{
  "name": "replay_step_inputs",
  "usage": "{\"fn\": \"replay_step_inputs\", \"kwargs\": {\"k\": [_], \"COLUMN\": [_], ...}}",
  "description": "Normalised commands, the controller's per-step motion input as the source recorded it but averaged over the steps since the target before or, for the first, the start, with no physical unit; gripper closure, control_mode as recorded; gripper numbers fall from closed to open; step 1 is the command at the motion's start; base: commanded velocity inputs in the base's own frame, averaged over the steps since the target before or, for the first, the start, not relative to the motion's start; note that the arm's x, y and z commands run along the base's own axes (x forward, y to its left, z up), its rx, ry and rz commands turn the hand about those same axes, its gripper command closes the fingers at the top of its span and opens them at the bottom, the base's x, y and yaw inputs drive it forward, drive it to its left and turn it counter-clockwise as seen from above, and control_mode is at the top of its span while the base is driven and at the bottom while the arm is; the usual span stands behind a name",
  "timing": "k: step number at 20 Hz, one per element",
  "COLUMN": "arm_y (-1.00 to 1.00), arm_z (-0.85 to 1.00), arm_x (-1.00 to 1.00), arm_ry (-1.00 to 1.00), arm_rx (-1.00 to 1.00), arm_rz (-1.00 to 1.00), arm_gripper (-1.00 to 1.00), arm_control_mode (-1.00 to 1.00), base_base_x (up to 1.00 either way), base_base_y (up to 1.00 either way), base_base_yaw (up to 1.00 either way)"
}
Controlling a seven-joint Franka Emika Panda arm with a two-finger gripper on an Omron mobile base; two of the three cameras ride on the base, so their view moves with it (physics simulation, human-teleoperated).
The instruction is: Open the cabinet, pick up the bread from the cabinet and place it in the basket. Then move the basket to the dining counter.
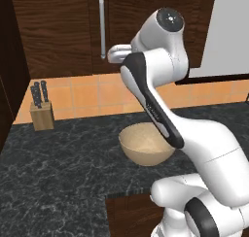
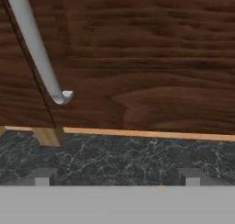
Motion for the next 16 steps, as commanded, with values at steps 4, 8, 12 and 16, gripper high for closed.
{"fn": "replay_step_inputs", "kwargs": {"k": [4,8,12,16], "arm_y": [0.44,0.84,0.48,0.06], "arm_z": [0.41,0.19,0.02,0.0], "arm_x": [0.02,0.23,0.7,0.69], "arm_ry": [-0.17,-0.01,0.01,0.0], "arm_rx": [-0.02,-0.17,-0.08,-0.01], "arm_rz": [0.07,0.02,0.0,0.0], "arm_gripper": [-1.0,-1.0,-1.0,-1.0], "arm_control_mode": [-1.0,-1.0,-1.0,-1.0], "base_base_x": [0.0,0.0,0.0,0.0], "base_base_y": [0.0,0.0,0.0,0.0], "base_base_yaw": [0.0,0.0,0.0,0.0]}}
